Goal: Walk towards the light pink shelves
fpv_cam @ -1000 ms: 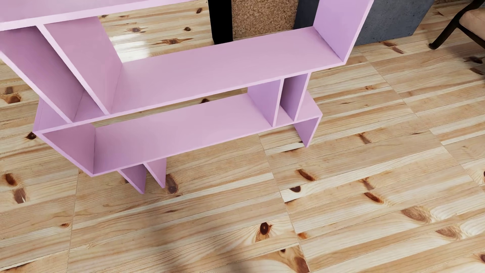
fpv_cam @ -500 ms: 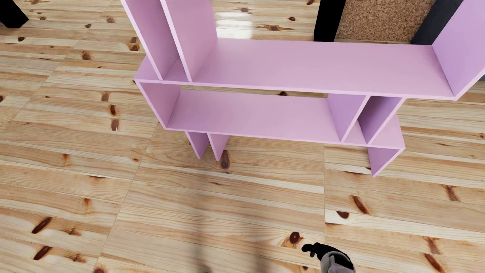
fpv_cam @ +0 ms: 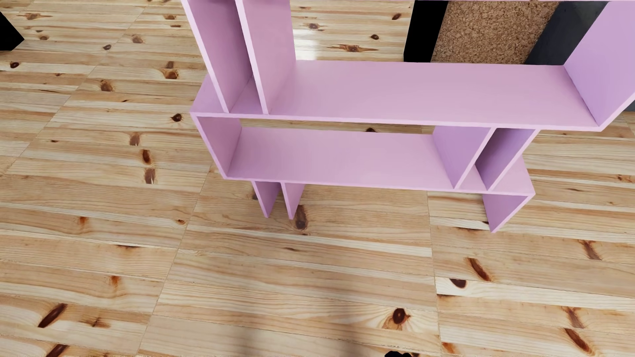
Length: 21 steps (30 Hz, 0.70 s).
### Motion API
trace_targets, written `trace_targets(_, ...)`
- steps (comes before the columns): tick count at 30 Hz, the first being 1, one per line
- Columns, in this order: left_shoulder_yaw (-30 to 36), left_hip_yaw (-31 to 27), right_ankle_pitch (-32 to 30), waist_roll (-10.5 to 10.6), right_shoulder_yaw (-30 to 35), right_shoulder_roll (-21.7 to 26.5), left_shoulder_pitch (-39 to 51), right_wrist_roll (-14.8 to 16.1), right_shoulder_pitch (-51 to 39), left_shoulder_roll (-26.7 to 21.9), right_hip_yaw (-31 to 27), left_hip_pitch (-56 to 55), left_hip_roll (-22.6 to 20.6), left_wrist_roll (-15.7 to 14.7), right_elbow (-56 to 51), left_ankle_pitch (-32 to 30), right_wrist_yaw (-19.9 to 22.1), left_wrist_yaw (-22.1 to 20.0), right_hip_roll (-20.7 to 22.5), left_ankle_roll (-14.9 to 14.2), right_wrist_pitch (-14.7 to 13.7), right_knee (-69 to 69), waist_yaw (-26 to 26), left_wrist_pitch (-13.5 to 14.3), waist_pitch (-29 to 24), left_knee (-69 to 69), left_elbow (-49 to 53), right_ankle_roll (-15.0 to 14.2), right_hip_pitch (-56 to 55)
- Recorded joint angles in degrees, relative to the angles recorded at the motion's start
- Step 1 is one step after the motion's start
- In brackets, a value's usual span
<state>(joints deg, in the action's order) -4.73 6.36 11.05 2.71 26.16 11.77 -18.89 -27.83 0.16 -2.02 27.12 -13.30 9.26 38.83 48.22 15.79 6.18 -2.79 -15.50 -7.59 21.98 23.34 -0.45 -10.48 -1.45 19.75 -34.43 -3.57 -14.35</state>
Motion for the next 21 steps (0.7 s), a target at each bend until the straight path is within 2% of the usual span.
trace_targets(3,2.2,2.4,-2.0,-0.9,4.0,-0.7,0.6,-1.5,1.4,0.3,-3.5,-0.1,-4.5,1.1,3.6,0.6,-4.0,-0.9,-4.5,2.9,0.5,1.5,0.3,0.7,-0.6,-0.6,1.3,-2.0,-3.0)
trace_targets(5,2.4,4.9,-3.2,-1.8,4.1,-0.8,1.2,-0.4,2.1,1.1,-7.2,-0.6,-6.9,-0.7,2.9,1.2,-0.7,-1.6,-6.8,4.5,0.1,2.7,0.4,0.4,-1.2,-0.2,0.2,-3.0,-6.1)
trace_targets(6,2.7,6.3,-3.7,-2.3,4.3,-0.6,1.5,-0.6,2.1,1.1,-8.9,-0.9,-7.6,-1.5,2.1,1.6,1.2,-1.6,-7.3,5.2,0.1,3.4,0.3,0.0,-1.6,0.2,-0.8,-2.4,-7.6)
trace_targets(8,4.8,8.8,-4.0,-3.4,5.0,-0.3,2.2,-2.4,1.4,-0.1,-9.8,-1.3,-8.1,-1.5,0.1,2.2,1.0,-1.0,-7.7,6.3,0.7,5.3,-0.2,-1.0,-2.2,0.6,-3.1,3.5,-10.2)
trace_targets(9,6.0,9.9,-2.4,-3.8,5.1,-0.2,2.6,-3.5,0.8,-0.9,-10.1,-1.3,-8.0,-1.2,-0.9,2.4,0.2,-0.4,-6.7,6.7,1.2,7.4,-0.5,-1.4,-2.4,0.7,-4.3,4.0,-11.5)
trace_targets(11,7.1,11.7,1.5,-4.4,6.1,-0.3,3.3,-5.4,-0.4,-2.4,-12.4,-1.5,-7.1,-1.1,-1.9,2.7,-0.7,0.7,-2.3,7.0,1.4,13.3,-1.1,-2.1,-2.6,1.0,-5.3,3.2,-14.1)
trace_targets(13,7.2,13.2,5.0,-4.9,6.7,-0.1,4.2,-6.6,-0.8,-3.2,-12.5,-1.8,-6.2,-1.5,-3.0,2.8,-1.6,0.2,2.5,7.1,1.0,16.8,-1.2,-1.9,-2.4,1.3,-4.5,2.5,-14.7)
trace_targets(14,7.3,13.8,5.3,-5.1,6.4,-0.1,4.9,-6.4,-0.3,-3.3,-13.2,-1.7,-5.9,-1.9,-3.6,2.8,-1.9,-0.7,5.4,7.2,0.6,16.8,-1.2,-1.6,-2.2,1.1,-3.8,2.0,-14.2)
trace_targets(15,7.4,14.1,4.2,-5.2,5.7,-0.2,5.5,-5.5,0.3,-3.5,-14.8,-1.5,-5.9,-2.4,-3.9,2.7,-2.2,-1.4,8.4,7.2,0.1,15.4,-1.1,-1.2,-2.0,0.6,-3.0,3.6,-13.0)
trace_targets(16,7.5,14.3,4.8,-5.3,5.0,-0.5,6.1,-4.3,1.0,-3.6,-14.5,-1.1,-6.0,-3.0,-4.0,2.4,-2.6,-1.9,9.5,7.2,-0.5,12.0,-0.9,-0.8,-1.6,0.0,-2.3,7.2,-10.9)
trace_targets(17,7.7,14.1,5.7,-5.4,4.9,-0.8,6.7,-3.2,1.7,-3.6,-13.8,-0.7,-6.1,-3.5,-3.6,2.0,-3.2,-2.2,9.9,7.1,-0.9,7.9,-0.8,-0.6,-1.3,-0.6,-1.7,8.3,-8.3)
trace_targets(21,6.3,12.8,3.3,-4.4,10.0,-1.7,6.5,-2.7,-0.2,-2.2,-11.9,-0.8,-4.9,-5.2,1.3,2.0,-5.5,-4.9,11.6,6.7,-0.9,0.5,-0.1,0.2,-0.6,0.4,0.7,7.5,-3.8)
